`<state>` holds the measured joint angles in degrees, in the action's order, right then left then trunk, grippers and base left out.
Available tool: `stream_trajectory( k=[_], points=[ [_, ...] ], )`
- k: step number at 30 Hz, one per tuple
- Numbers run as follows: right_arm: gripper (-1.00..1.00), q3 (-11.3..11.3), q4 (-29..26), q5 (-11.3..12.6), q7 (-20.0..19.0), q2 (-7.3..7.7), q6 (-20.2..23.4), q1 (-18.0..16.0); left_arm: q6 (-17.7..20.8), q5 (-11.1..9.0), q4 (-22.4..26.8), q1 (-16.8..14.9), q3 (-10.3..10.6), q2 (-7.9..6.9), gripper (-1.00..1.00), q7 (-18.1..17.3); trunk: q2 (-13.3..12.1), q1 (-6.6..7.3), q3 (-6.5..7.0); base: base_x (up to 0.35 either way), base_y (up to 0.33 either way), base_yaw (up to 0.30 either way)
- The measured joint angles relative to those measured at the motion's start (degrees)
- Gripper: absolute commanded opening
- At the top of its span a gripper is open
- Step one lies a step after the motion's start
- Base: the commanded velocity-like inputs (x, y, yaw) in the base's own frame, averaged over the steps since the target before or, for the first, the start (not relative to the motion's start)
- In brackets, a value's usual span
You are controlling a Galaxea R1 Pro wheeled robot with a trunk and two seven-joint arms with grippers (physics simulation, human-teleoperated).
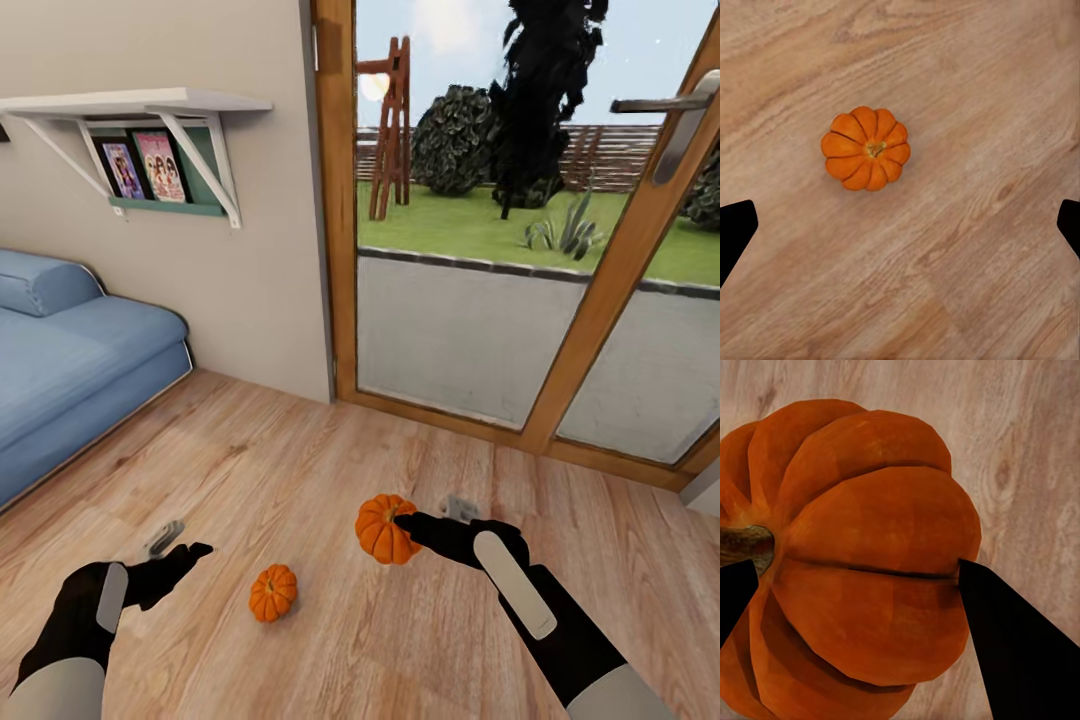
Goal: Place each of the two pumpkins and all three candles from the living room inside a cabinet in the living room (use any cabinet), then make sure every cabinet is closed, and position the cauldron so it is next to a table in the living room.
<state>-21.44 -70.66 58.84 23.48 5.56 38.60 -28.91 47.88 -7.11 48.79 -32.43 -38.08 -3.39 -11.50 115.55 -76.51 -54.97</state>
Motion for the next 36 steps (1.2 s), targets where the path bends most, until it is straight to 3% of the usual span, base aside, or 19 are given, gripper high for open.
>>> stream_trajectory(
  k=[9,16,23,31,36],
  points=[
    [-1.0,-0.3,0.0,0.0,0.2,-0.02,0.1,0.0,-2.8,-0.1,-3.3,0.0,-2.0,0.03,1.0,-0.3,3.6,-1.98,-1.34,0.0,0.0,0.13],
    [-1.0,0.1,0.1,0.0,0.0,-0.02,0.0,0.0,-4.9,-0.1,-3.5,0.0,-2.3,0.38,1.0,-0.5,6.4,-3.51,-2.35,0.0,0.0,0.116],
    [-1.0,-0.1,0.0,0.0,0.0,-0.02,0.0,0.0,-5.3,0.0,-3.6,0.0,-2.3,0.33,1.0,-5.9,9.2,-5.05,-3.6,0.0,0.0,0.005],
    [-1.0,-0.1,-0.5,0.1,-0.2,-0.02,0.0,0.0,-5.3,-0.1,-3.6,0.0,-2.6,0.24,1.0,-7.5,12.4,-6.81,-5.03,0.0,0.0,0.0],
    [-1.0,-0.2,-4.4,0.1,-0.3,0.06,0.0,0.5,-5.1,-0.1,-3.6,0.0,-5.8,0.08,1.0,-9.8,14.4,-7.91,-5.93,0.0,0.0,0.0]
  ],
)
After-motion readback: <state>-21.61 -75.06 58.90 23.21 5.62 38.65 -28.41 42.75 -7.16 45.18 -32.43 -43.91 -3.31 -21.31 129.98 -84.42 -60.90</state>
